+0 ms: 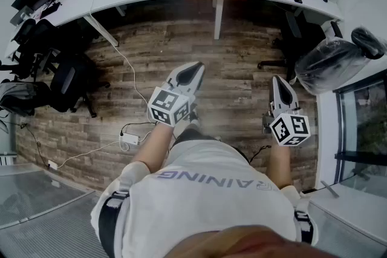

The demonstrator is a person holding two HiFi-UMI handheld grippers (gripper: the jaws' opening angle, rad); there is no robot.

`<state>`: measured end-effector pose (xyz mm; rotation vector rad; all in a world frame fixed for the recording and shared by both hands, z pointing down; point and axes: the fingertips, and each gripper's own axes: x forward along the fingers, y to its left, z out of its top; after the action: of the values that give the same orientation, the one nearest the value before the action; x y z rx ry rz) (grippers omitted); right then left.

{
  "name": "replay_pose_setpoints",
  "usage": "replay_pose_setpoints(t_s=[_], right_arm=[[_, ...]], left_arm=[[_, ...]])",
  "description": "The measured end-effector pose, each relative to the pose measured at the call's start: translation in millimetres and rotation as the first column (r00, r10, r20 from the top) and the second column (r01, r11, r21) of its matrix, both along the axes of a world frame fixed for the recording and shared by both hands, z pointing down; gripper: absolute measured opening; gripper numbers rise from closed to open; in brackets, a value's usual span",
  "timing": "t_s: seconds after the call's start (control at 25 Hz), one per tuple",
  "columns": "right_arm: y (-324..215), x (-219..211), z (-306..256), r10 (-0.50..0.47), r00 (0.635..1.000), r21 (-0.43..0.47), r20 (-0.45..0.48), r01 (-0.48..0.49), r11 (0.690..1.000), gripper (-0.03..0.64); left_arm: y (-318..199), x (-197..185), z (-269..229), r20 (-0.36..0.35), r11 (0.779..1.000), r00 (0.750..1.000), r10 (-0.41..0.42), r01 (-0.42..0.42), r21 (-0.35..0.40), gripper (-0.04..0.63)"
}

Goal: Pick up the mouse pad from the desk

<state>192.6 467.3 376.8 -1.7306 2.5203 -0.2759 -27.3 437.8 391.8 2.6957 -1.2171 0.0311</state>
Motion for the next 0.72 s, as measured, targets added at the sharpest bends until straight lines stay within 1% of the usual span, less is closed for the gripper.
replay_pose_setpoints(t_s=[0.44,0.72], right_arm=[[-5.7,-1.1,7.7,-0.006,1.000,-0.009,0.014,0.007,1.000,0.021],[-10.6,-8.7,5.4,-0.021,1.000,0.016,0.011,0.021,1.000,0.021]], left_arm=[[-1.6,-4.8,6.1,-0.011,1.000,1.000,-0.020,0.020,-0.007,0.044],[-4.2,-11.6,7.0,-0.010,0.999,0.999,-0.035,0.035,-0.013,0.044]])
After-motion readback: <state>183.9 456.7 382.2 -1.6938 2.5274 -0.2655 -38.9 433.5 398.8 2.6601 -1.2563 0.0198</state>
